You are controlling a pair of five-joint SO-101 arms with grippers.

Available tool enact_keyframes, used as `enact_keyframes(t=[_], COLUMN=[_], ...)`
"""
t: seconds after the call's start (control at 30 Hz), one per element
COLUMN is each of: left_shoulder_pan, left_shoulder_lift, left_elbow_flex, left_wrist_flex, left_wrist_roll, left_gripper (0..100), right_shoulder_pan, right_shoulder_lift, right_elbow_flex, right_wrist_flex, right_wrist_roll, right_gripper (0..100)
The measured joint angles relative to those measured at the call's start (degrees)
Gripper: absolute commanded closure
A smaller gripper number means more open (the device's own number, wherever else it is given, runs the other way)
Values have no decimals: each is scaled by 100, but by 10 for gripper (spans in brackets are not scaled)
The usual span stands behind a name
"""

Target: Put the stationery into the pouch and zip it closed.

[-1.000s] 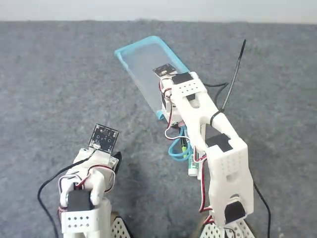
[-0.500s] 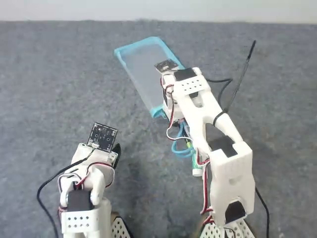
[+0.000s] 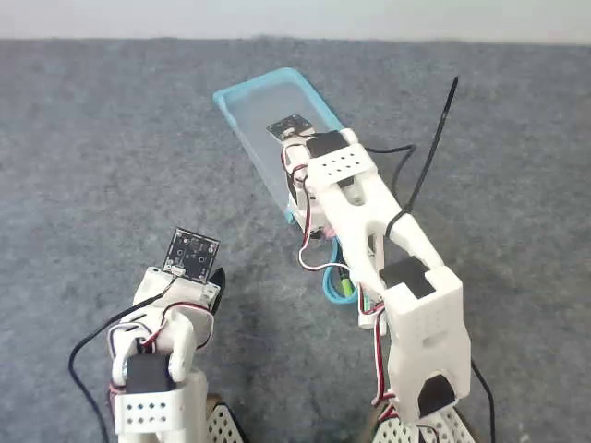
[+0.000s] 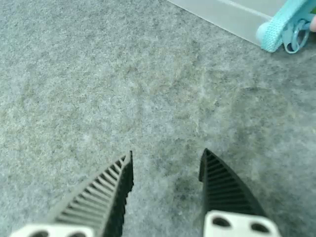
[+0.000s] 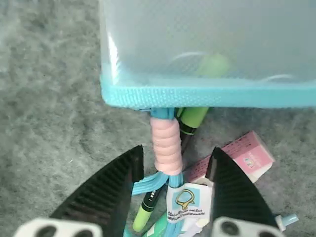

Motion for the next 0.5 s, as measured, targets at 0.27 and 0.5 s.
enact_keyframes(t=[0.27,0.5], left_shoulder_pan=[0,0], left_shoulder_lift=[0,0], left_elbow_flex=[0,0], left_wrist_flex=[35,35], left_wrist_roll=[0,0], left_gripper=[793,793], right_shoulder_pan=[-9,-9], right_shoulder_lift=[0,413], right_elbow_flex=[0,0], right_wrist_flex=[-176,-589], right_wrist_roll=[0,0], right_gripper=[789,801])
